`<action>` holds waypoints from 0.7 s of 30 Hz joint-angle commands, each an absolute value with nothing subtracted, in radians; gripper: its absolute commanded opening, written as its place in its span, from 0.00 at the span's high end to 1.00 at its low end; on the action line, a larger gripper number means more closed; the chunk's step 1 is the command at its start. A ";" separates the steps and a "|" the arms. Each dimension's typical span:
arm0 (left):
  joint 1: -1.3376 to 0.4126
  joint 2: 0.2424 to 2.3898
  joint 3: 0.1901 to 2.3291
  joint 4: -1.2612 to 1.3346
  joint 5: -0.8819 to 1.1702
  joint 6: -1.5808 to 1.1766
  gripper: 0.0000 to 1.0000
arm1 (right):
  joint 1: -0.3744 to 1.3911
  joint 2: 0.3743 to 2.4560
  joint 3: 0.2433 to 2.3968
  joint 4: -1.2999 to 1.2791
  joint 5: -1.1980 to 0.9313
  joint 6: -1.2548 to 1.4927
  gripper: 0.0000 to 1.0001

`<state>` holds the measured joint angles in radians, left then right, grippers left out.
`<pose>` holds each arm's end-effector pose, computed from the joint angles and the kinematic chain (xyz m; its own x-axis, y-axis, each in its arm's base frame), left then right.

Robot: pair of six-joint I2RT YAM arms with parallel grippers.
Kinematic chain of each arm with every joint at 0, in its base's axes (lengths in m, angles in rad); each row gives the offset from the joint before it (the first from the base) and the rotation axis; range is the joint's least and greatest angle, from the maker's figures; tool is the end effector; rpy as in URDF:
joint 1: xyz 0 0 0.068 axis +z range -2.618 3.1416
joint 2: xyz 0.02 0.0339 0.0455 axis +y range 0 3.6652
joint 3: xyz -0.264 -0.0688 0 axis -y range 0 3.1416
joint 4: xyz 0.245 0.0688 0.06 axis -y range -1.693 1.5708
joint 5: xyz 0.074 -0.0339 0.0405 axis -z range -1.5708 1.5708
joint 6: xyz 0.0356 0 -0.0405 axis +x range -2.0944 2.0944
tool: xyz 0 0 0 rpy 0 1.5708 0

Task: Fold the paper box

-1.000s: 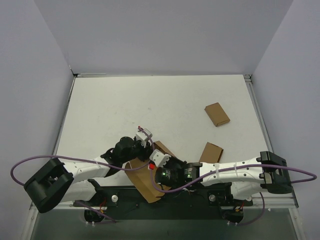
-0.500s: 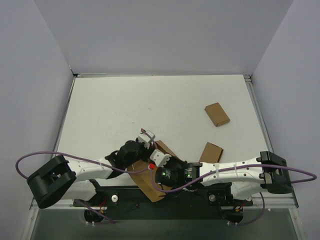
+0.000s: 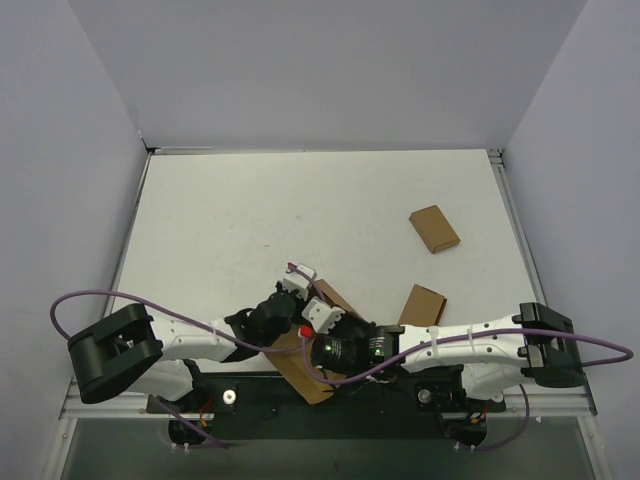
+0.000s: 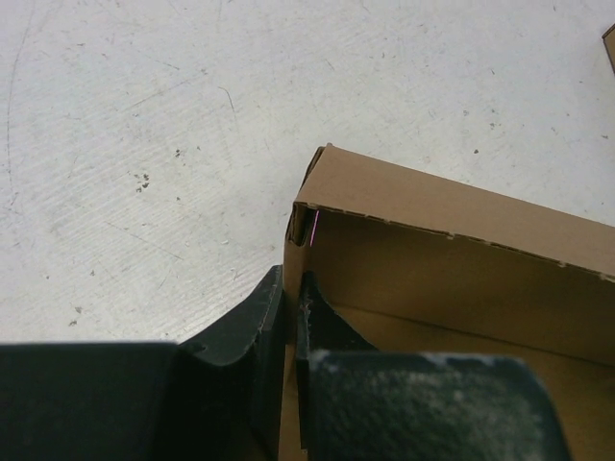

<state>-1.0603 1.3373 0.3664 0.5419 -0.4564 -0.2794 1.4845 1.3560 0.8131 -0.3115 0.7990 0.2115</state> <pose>0.1325 -0.2044 0.1579 -0.3573 0.1315 -0.9247 0.5085 0.8578 -0.0746 0.0486 0.2662 0.2217 -0.2009 -0.6236 -0.7555 -0.6260 0.6749 -0.3906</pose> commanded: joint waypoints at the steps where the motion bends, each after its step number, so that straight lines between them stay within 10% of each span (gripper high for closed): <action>1: -1.080 1.367 0.358 0.540 -0.557 -0.347 0.96 | 1.493 1.333 0.808 -0.282 0.795 0.261 1.00; 9: -1.092 1.359 0.267 0.747 -0.410 -0.347 0.86 | 1.493 1.309 0.785 -0.276 0.833 0.278 0.94; 21: -1.092 1.247 0.249 0.667 -0.411 -0.406 0.42 | 1.519 1.316 0.804 -0.295 0.873 0.268 0.74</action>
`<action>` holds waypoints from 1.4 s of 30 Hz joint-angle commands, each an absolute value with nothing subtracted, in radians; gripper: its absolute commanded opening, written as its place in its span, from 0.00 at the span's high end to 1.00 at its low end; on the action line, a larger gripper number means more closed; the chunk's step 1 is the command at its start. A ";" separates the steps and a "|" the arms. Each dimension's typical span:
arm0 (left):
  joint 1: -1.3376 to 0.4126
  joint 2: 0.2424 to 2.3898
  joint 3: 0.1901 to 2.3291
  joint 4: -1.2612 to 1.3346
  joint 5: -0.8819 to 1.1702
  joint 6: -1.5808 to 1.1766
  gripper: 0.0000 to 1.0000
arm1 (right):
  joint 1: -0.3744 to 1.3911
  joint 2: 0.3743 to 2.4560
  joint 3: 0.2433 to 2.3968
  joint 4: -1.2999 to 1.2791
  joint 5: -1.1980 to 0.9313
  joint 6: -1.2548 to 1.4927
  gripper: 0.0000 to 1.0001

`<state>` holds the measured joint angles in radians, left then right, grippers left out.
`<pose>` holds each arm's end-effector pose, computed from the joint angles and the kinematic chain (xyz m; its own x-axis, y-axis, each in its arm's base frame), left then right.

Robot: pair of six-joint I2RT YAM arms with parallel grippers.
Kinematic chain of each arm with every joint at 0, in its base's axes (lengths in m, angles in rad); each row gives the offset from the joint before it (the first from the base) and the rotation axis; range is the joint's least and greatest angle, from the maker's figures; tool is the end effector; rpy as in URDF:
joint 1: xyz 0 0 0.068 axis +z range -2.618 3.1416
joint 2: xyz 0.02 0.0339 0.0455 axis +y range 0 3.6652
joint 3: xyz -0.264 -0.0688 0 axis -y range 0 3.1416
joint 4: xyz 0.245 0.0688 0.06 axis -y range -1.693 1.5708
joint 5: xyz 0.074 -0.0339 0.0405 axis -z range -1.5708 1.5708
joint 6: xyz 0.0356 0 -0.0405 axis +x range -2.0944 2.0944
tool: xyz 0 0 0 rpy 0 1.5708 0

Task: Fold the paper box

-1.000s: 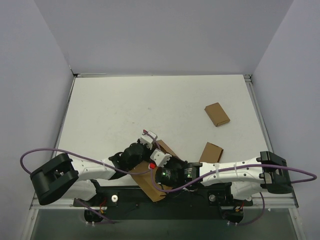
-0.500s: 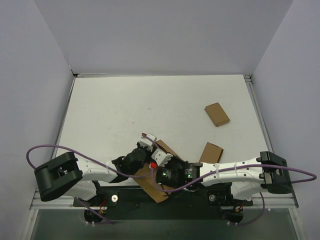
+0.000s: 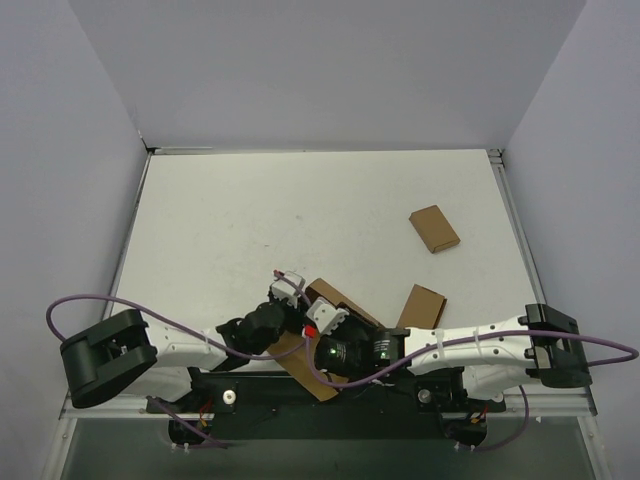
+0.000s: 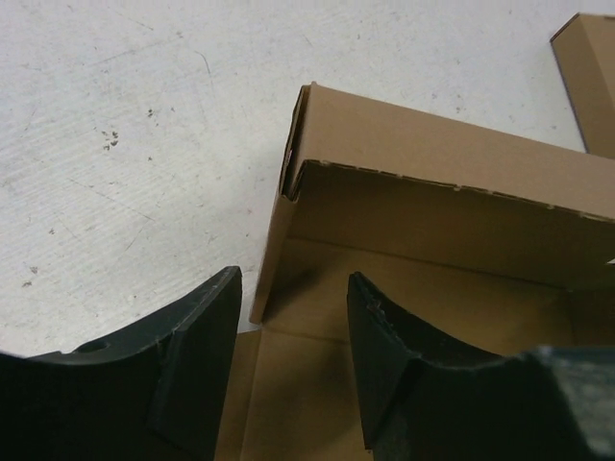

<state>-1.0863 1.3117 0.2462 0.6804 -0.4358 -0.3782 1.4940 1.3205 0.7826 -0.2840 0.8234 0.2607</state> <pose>0.1167 -0.1894 0.1434 -0.3915 0.0252 -0.9198 0.5116 0.8369 -0.1948 0.0462 0.2598 0.2234 -0.2191 -0.5638 -0.7963 -0.6033 0.7197 -0.3436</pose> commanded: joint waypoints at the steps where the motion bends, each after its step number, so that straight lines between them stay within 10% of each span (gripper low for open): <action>1: -1.092 1.236 0.244 0.652 -0.410 -0.411 0.39 | 1.525 1.321 0.811 -0.301 0.880 0.268 0.71; 14: -1.083 0.864 0.187 0.413 -0.310 -0.460 0.24 | 1.559 1.221 0.845 -0.353 0.868 0.316 0.25; 42: -0.723 1.138 0.422 0.495 0.077 -0.646 0.21 | 1.301 1.121 0.782 -0.405 0.643 0.825 0.50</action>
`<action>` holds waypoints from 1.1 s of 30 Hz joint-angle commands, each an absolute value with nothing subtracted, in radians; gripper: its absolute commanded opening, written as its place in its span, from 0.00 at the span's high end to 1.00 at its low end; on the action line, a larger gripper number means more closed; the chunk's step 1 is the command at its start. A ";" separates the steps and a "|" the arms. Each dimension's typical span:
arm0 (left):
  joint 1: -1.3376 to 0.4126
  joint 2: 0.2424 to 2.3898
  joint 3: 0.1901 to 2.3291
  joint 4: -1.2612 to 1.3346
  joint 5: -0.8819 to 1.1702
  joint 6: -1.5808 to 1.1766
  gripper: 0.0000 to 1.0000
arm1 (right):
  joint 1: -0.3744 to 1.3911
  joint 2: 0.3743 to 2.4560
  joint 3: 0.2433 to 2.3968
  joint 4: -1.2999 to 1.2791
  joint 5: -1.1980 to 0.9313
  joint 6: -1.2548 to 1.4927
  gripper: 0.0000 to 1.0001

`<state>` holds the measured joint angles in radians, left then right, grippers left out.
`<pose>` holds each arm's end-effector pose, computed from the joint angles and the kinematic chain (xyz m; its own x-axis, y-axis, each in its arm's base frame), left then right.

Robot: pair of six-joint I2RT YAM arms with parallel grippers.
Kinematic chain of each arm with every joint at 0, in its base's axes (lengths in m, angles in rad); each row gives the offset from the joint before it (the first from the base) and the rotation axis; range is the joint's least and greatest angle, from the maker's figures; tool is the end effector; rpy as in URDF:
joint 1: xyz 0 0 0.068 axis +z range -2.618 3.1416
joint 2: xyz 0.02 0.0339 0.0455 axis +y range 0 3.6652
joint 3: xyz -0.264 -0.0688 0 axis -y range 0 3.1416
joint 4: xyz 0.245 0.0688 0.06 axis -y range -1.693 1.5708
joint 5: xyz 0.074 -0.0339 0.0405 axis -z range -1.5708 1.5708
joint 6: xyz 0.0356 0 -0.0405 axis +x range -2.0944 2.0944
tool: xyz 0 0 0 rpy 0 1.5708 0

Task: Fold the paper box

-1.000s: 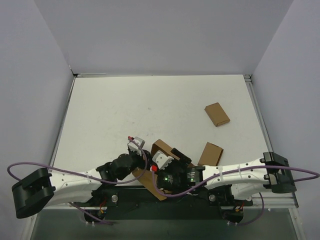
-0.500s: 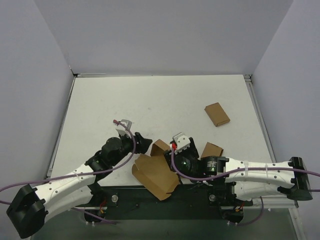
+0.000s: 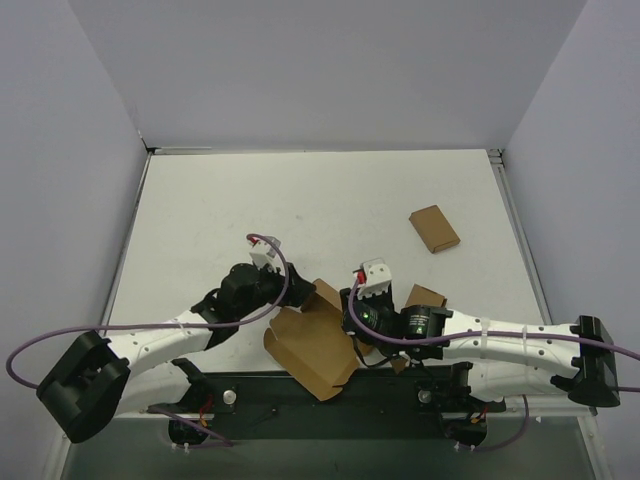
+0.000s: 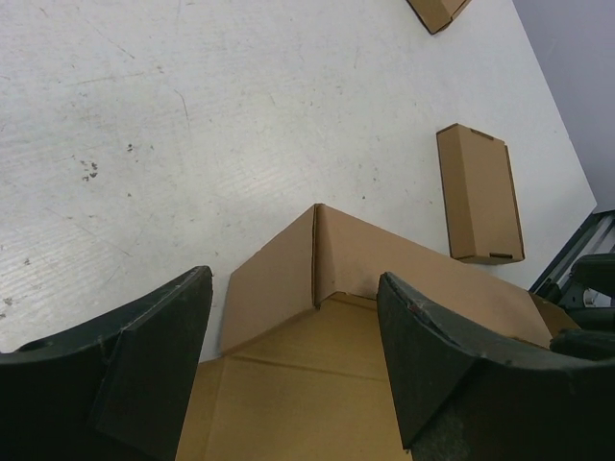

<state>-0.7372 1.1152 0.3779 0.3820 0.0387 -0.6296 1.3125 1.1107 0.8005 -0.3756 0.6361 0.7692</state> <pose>0.1681 -0.1545 0.1922 -0.6195 -0.2322 -0.7499 0.4130 0.7159 -0.5629 0.0802 0.2207 0.2674 -0.5755 0.0122 -0.8177 -0.3619 0.8929 0.2680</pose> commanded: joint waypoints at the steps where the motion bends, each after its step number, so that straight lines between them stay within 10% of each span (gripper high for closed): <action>1: -0.721 1.146 0.422 0.505 0.078 -0.649 0.22 | 1.299 1.121 0.779 -0.405 0.641 0.828 0.50; 33: -0.712 1.181 0.215 0.630 0.100 -0.657 0.53 | 1.295 1.207 0.750 -0.436 0.584 0.902 0.74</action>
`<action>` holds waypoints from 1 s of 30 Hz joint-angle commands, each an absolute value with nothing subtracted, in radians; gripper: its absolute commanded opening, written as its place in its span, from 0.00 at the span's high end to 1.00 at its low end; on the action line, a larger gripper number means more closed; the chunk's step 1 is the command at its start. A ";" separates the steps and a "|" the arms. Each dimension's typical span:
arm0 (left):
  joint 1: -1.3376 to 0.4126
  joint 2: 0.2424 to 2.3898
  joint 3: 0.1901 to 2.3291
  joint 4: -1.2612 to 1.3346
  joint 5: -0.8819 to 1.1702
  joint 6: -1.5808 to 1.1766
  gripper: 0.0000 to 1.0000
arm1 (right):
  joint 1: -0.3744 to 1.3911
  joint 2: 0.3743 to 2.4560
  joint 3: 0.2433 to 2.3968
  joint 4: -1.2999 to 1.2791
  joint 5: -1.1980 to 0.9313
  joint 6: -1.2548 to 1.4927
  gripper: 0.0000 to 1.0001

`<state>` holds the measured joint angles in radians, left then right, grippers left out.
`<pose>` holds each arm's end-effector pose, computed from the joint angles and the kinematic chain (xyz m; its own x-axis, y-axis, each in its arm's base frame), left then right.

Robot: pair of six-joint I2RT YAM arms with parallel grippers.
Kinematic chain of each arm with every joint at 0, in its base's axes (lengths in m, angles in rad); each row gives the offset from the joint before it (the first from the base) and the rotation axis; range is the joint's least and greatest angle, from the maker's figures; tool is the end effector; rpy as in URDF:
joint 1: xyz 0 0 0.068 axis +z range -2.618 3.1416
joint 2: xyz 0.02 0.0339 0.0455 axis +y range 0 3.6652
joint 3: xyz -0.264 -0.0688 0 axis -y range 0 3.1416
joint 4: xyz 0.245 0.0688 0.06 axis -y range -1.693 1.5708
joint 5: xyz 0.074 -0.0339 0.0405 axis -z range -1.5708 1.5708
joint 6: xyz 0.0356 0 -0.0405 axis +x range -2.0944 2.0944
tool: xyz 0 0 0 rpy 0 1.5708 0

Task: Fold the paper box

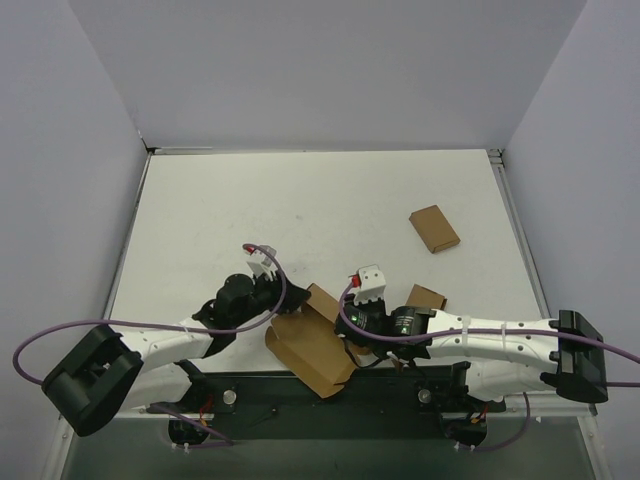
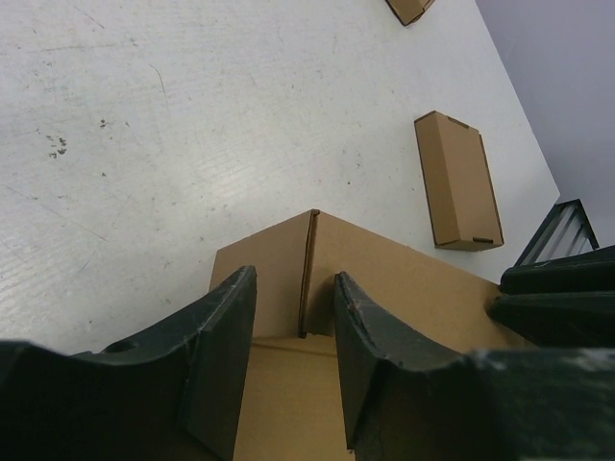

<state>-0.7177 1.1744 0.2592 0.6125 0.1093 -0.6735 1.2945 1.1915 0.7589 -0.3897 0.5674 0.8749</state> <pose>0.1627 -0.1472 0.1668 -0.6322 -0.2711 -0.7258 0.4322 0.6541 -0.6208 0.0840 0.2263 0.2343 -0.6742 -0.0053 -0.7385 -0.3027 0.9141 0.2699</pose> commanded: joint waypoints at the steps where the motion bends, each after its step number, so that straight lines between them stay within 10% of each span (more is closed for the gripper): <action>1: -0.712 1.190 0.193 0.655 0.100 -0.660 0.56 | 1.296 1.210 0.752 -0.439 0.586 0.903 0.74; 16: -0.713 1.210 0.189 0.658 0.095 -0.673 0.58 | 1.302 1.174 0.804 -0.502 0.614 0.882 0.60; 22: -0.712 1.102 0.279 0.526 0.075 -0.626 0.30 | 1.302 1.085 0.861 -0.586 0.577 0.908 0.40; 30: -0.710 1.061 0.360 0.434 0.066 -0.565 0.23 | 1.305 0.988 0.824 -0.588 0.420 1.136 0.37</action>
<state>-0.7170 1.0592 0.2955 0.4915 0.0769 -0.6189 1.2976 1.0218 0.8337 -0.5446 0.4885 0.9909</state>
